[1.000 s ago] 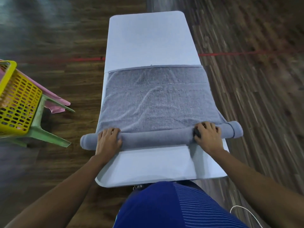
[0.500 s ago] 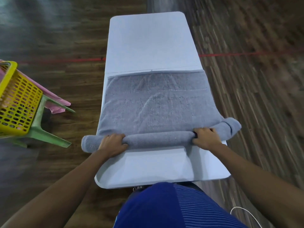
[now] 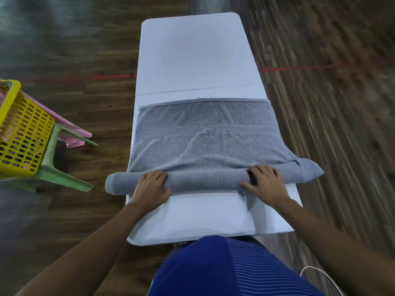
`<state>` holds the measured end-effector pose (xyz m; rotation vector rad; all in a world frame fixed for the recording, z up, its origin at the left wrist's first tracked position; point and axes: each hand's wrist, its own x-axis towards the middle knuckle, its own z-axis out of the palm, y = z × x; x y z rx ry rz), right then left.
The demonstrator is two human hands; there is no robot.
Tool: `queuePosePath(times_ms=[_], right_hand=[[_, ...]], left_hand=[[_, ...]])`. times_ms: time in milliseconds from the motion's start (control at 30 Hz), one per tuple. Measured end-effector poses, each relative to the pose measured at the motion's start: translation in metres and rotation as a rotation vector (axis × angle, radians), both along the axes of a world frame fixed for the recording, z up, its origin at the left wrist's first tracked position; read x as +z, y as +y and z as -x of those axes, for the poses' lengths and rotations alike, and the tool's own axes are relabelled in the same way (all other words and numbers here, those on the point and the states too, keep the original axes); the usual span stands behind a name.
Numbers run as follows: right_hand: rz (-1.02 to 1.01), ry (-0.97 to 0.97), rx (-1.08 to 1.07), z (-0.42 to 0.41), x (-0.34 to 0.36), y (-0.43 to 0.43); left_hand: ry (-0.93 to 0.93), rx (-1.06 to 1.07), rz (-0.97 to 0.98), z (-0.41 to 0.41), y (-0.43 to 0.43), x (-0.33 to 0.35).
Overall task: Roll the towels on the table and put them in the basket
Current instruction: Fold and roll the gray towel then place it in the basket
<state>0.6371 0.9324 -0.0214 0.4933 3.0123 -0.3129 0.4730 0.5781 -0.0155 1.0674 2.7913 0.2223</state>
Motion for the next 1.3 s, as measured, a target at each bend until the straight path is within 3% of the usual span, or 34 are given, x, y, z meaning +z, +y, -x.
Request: queuePosePath(times_ms=[100, 233, 433, 500, 600, 700, 767, 867, 1000, 1133, 1200, 1300], right_hand=[[0.001, -0.047, 0.071, -0.014, -0.009, 0.000], [0.038, -0.122, 0.052, -0.003, 0.005, -0.002], [0.327, -0.508, 0.024, 0.026, 0.031, 0.011], [0.278, -0.439, -0.049, 0.027, 0.027, 0.015], [0.001, -0.078, -0.118, 0.018, 0.015, 0.011], [-0.064, 0.133, -0.068, 0.006, 0.009, 0.001], [-0.049, 0.076, -0.018, -0.004, 0.004, -0.002], [-0.067, -0.008, 0.043, -0.015, -0.003, 0.000], [-0.056, -0.019, 0.003, -0.005, 0.006, 0.000], [0.082, -0.244, -0.022, 0.014, 0.023, 0.008], [0.135, -0.349, -0.064, 0.019, 0.024, 0.013], [-0.023, -0.108, -0.112, 0.015, 0.016, 0.010]], left_hand=[[-0.013, -0.049, 0.125, -0.002, -0.007, -0.006], [-0.017, -0.028, 0.118, 0.001, -0.004, 0.000], [-0.403, 0.150, 0.170, 0.022, 0.003, 0.014], [-0.286, 0.155, 0.065, 0.025, 0.001, 0.012], [-0.052, 0.212, -0.116, 0.021, 0.002, 0.007], [0.041, 0.117, -0.108, 0.008, 0.001, 0.002], [0.043, -0.005, 0.009, 0.004, -0.005, -0.004], [-0.038, -0.007, 0.121, 0.007, -0.013, -0.010], [-0.104, 0.000, 0.096, 0.015, -0.007, 0.004], [-0.359, 0.053, 0.170, 0.028, -0.004, 0.016], [-0.434, 0.097, 0.119, 0.032, -0.007, 0.014], [-0.103, 0.094, -0.065, 0.030, -0.012, 0.004]])
